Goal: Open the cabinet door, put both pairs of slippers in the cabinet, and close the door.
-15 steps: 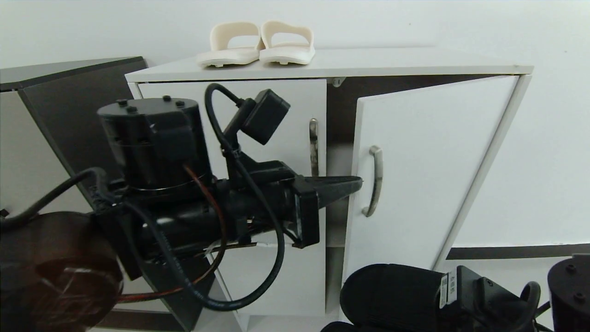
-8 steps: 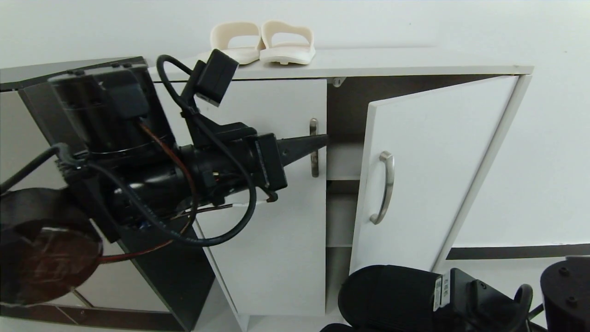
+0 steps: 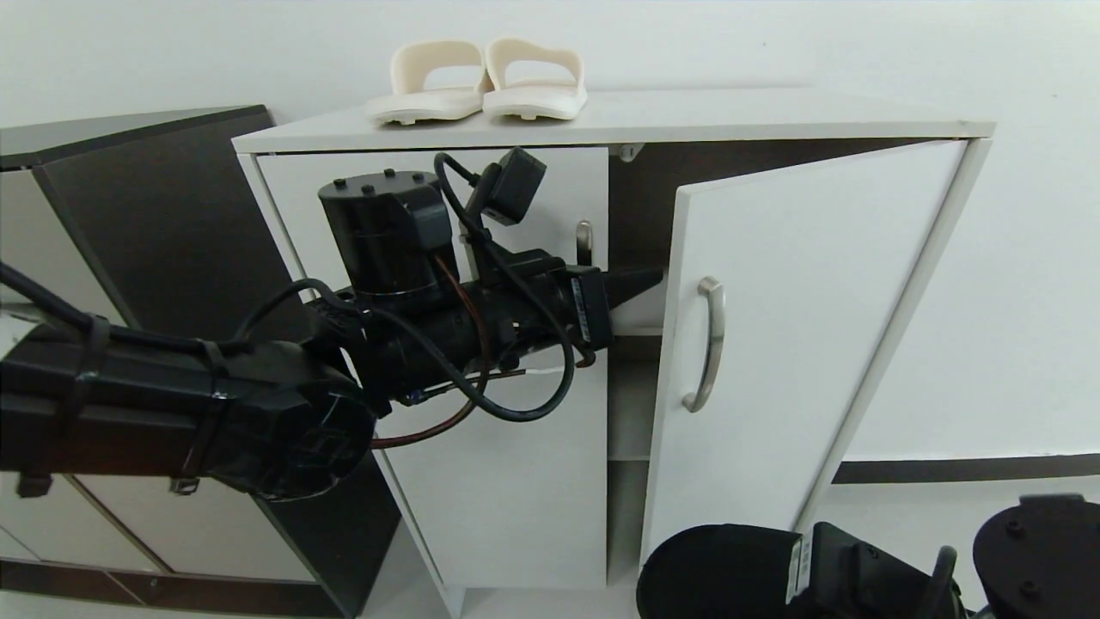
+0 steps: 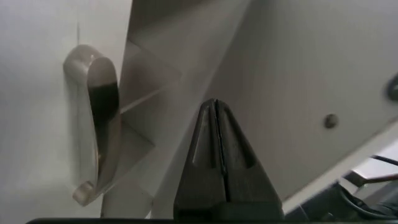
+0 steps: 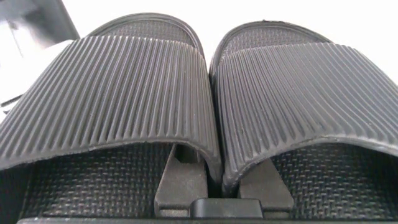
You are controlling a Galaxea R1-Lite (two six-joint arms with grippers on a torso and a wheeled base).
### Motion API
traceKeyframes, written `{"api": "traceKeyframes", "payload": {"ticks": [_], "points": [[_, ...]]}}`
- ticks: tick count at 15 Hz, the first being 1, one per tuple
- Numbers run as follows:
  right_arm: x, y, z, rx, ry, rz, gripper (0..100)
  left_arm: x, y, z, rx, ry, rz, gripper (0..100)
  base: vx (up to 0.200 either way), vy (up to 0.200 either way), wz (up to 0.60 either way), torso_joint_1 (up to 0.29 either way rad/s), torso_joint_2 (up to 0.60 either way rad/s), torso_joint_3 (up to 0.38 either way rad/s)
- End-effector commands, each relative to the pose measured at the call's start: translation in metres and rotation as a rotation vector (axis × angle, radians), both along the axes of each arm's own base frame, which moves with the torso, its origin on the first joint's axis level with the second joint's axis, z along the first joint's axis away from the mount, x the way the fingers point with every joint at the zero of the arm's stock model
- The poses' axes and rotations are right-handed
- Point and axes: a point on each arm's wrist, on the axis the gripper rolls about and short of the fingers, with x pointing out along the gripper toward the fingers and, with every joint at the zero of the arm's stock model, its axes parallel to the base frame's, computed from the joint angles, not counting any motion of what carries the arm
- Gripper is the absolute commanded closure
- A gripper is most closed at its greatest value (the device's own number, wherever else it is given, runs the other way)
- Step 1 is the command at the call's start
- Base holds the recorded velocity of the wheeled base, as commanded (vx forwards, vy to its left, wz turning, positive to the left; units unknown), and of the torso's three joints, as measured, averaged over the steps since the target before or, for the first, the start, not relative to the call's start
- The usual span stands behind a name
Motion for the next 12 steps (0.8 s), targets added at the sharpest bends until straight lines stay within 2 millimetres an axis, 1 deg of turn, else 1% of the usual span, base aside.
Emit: {"api": "traceKeyframes", "payload": {"ticks": [1, 3, 4, 5, 6, 7, 8, 9, 10, 11, 12], "points": [[-0.003, 0.003, 0.002, 0.01, 0.011, 0.014, 100, 0.005, -0.005, -0.009, 0.011, 0.016, -0.001, 100, 0.0, 0.0, 0.0, 0.0, 0.0, 0.0], [-0.008, 0.003, -0.002, 0.006, 0.032, 0.02, 100, 0.004, -0.005, -0.01, 0.012, 0.02, -0.001, 100, -0.2, 0.0, 0.0, 0.002, 0.01, 0.005], [-0.016, 0.0, -0.012, -0.028, 0.048, 0.053, 100, 0.002, -0.009, -0.01, 0.013, 0.021, -0.012, 100, -0.2, 0.0, 0.0, -0.002, 0.01, -0.002], [-0.022, -0.002, -0.017, -0.049, 0.052, 0.074, 100, -0.001, -0.011, -0.009, 0.011, 0.021, -0.02, 100, -0.2, 0.0, 0.0, 0.012, 0.0, 0.002], [-0.044, -0.009, -0.025, -0.073, 0.049, 0.17, 100, -0.031, -0.025, 0.005, -0.009, 0.024, -0.094, 100, -0.2, 0.0, 0.0, -0.002, 0.01, 0.002], [-0.057, -0.012, -0.026, -0.074, 0.049, 0.231, 100, -0.049, -0.034, 0.013, -0.002, 0.033, -0.138, 100, -0.2, 0.0, 0.0, 0.002, 0.0, 0.012], [-0.057, -0.013, -0.027, -0.074, 0.048, 0.234, 100, -0.064, -0.043, 0.02, 0.008, 0.039, -0.185, 100, -0.2, 0.0, 0.0, 0.007, 0.0, 0.002], [-0.056, -0.012, -0.028, -0.077, 0.054, 0.227, 100, -0.071, -0.049, 0.021, 0.014, 0.04, -0.2, 100, -0.2, 0.0, 0.0, -0.002, 0.01, 0.002], [-0.051, -0.006, -0.025, -0.07, 0.057, 0.201, 100, -0.07, -0.05, 0.022, 0.012, 0.039, -0.183, 100, -0.2, 0.0, 0.0, -0.002, 0.01, 0.007], [-0.041, 0.002, -0.022, -0.05, 0.051, 0.161, 100, -0.065, -0.045, 0.02, 0.012, 0.043, -0.127, 100, 0.0, 0.0, 0.0, 0.0, 0.0, 0.0], [-0.027, 0.009, -0.021, -0.04, 0.038, 0.088, 100, -0.05, -0.026, 0.021, 0.003, 0.037, 0.002, 100, 0.0, 0.0, 0.0, 0.0, 0.0, 0.0]]}}
